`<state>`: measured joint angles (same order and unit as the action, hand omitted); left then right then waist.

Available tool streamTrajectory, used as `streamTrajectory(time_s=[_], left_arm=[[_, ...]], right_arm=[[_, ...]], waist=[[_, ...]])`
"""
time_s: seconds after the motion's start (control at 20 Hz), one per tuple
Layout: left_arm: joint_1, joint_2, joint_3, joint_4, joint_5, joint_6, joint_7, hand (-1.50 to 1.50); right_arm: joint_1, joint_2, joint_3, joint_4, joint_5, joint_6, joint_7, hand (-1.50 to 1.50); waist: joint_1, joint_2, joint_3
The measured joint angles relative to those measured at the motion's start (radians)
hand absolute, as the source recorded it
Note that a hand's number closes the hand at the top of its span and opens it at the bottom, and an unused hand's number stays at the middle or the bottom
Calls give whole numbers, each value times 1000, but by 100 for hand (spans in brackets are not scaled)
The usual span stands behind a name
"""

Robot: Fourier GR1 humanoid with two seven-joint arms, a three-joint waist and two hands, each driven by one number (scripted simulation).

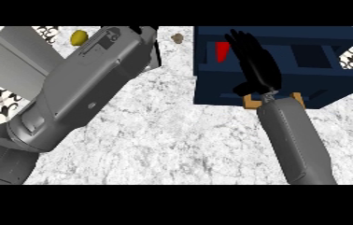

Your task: Pick up the can, place it into the drawer and close the drawer

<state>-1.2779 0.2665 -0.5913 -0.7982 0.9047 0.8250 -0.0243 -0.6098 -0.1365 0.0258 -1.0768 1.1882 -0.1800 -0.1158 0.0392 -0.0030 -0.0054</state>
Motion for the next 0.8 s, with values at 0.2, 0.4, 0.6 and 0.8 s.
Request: streamTrajectory(time_s=[0.2,0.4,0.6,0.8], left_arm=[[56,40,0,-77,-17,0,19,-150],[89,70,6,-120,-31,-8,39,-150],[97,94,15,-162,-41,-4,64,-150],[100,113,23,-187,-54,2,88,-150]], right_arm=[[-80,-8,-28,152,47,-107,-3,-150],[-152,-11,-61,285,65,-204,-21,-150],[-215,-18,-91,403,87,-293,-25,-150],[-285,-27,-124,516,95,-359,-27,-150]], waist=[[9,-4,-5],[12,-5,-9],[19,-4,-11],[24,5,-7]])
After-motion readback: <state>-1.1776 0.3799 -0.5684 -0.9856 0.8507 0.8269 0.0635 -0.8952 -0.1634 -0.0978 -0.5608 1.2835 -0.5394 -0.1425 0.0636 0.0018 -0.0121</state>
